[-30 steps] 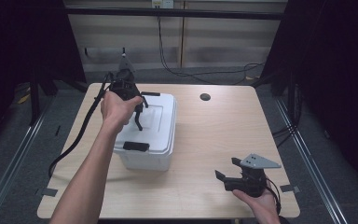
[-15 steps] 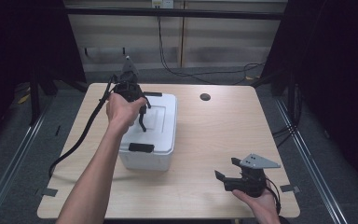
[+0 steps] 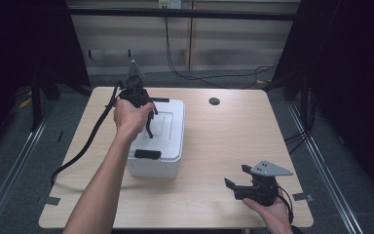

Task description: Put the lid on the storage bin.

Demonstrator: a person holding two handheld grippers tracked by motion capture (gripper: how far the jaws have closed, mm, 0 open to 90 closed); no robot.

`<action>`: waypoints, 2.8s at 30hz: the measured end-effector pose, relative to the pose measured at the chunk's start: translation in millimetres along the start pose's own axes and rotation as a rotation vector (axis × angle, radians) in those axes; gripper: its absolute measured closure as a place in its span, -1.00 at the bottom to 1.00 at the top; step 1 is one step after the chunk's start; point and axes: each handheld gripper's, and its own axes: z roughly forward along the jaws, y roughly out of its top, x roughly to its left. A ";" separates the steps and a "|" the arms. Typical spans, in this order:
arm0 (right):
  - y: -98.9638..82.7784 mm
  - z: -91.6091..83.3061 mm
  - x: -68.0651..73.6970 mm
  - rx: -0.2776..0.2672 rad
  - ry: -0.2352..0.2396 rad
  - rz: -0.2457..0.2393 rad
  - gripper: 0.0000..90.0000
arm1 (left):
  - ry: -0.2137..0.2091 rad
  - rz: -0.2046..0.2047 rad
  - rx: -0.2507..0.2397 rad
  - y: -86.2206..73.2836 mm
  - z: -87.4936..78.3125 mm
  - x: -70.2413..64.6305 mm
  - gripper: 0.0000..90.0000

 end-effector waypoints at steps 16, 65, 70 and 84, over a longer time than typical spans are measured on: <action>0.0 -0.1 0.5 0.003 0.000 -0.003 -0.57 | -0.022 -0.057 -0.036 -1.0 2.3 0.8 0.83; -0.2 0.4 0.8 0.014 0.001 -0.011 -0.57 | -0.119 0.265 -0.070 2.2 4.2 27.6 -0.63; -0.1 0.8 1.1 0.013 0.002 -0.008 -0.57 | -0.222 0.397 -0.079 -2.1 -2.2 25.6 -0.63; 0.1 1.0 1.0 0.015 -0.002 -0.009 -0.57 | -0.120 0.539 -0.209 -21.1 -21.8 49.4 -0.59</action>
